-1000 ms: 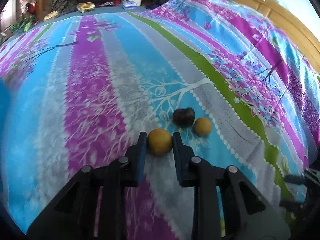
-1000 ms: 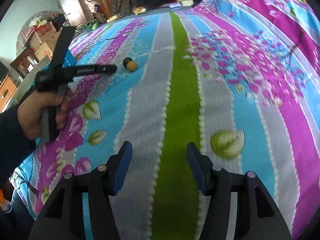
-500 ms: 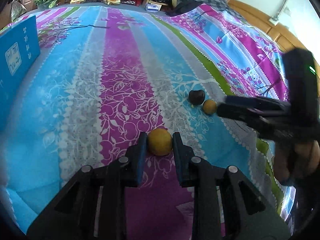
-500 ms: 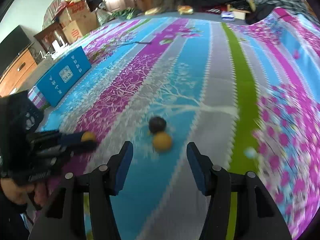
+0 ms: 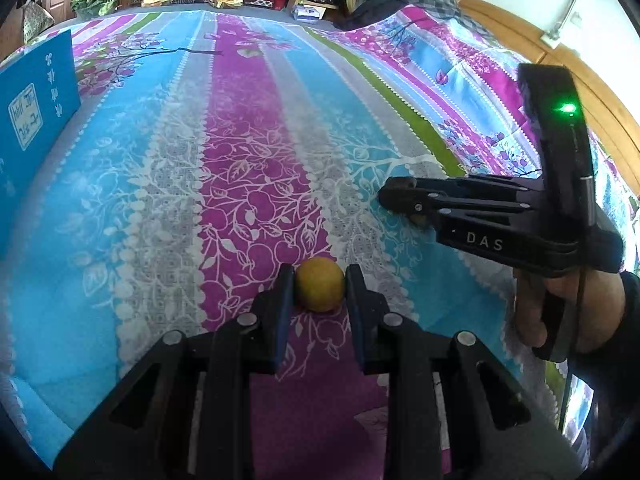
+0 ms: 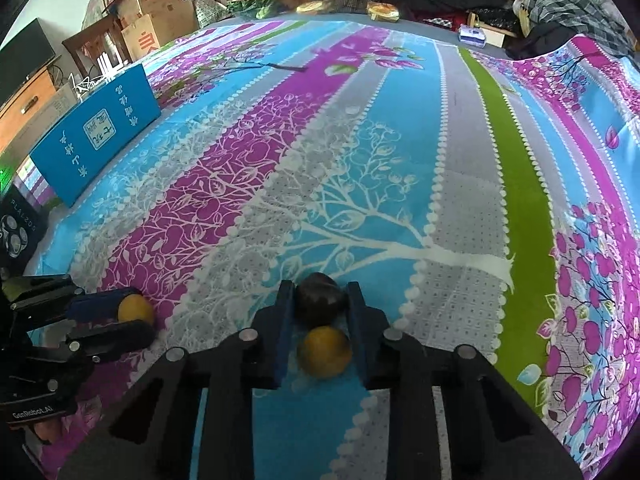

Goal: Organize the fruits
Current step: 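Close the right tool on the dark plum while the left tool lifts the yellow fruit, then carry the yellow fruit and dark plum in both tools to the basket, then lower the held yellow fruit and dark plum into the basket with both tools, then open both tools to drop the yellow fruit and dark plum into the basket, then move both open tools back over the sheet toward the last small fruit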

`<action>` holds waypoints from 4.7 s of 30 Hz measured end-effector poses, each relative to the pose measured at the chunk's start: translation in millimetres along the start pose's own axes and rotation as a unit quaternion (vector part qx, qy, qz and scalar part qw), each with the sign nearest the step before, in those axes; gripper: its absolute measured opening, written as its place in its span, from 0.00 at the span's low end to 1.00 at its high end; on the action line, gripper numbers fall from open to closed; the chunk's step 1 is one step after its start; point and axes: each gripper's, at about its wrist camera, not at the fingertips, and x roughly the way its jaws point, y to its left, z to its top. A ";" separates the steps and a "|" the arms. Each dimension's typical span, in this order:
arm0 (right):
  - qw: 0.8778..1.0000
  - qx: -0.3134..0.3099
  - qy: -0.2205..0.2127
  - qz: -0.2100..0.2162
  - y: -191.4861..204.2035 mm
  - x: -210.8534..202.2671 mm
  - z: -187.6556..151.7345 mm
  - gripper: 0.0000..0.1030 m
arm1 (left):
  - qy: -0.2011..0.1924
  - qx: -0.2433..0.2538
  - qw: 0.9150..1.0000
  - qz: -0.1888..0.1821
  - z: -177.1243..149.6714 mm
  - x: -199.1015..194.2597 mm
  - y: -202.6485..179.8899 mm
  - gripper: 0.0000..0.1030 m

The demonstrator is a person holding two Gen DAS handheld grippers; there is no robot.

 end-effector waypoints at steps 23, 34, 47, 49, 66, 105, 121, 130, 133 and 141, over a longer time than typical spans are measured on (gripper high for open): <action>0.980 0.110 -0.106 -0.130 33.3 -203.9 -75.7 0.28 | -0.060 0.010 0.992 0.110 7.5 -145.9 -52.3 0.26; 0.979 0.076 -0.144 -0.122 84.8 -258.0 -53.0 0.28 | -0.106 0.007 0.987 0.122 0.6 -213.3 -55.6 0.26; 0.978 0.007 -0.192 -0.079 186.5 -297.0 0.7 0.28 | -0.182 -0.046 0.966 0.178 -13.3 -313.4 5.1 0.26; 0.978 -0.008 -0.199 -0.066 209.0 -300.7 9.9 0.28 | -0.193 -0.058 0.960 0.192 -17.5 -330.9 18.2 0.26; 0.972 -0.113 -0.198 0.065 404.5 -286.2 66.2 0.28 | -0.236 -0.165 0.913 0.290 -68.5 -430.5 122.5 0.26; 0.972 -0.174 -0.001 0.160 531.0 -165.6 76.4 0.28 | -0.154 -0.275 0.904 0.290 -126.8 -439.5 221.7 0.26; 0.971 -0.178 0.007 0.160 539.1 -160.2 72.2 0.28 | -0.141 -0.279 0.904 0.292 -128.2 -435.7 227.3 0.40; 0.972 -0.180 -0.005 0.150 537.5 -161.4 71.5 0.61 | -0.142 -0.291 0.896 0.305 -129.5 -437.5 228.1 0.91; 0.973 -0.183 -0.006 0.140 535.6 -160.8 70.3 0.66 | -0.139 -0.293 0.893 0.313 -129.0 -436.2 228.0 0.91; 0.973 -0.182 -0.015 0.138 533.4 -167.4 72.1 0.73 | -0.137 -0.290 0.891 0.319 -128.1 -435.9 224.0 0.92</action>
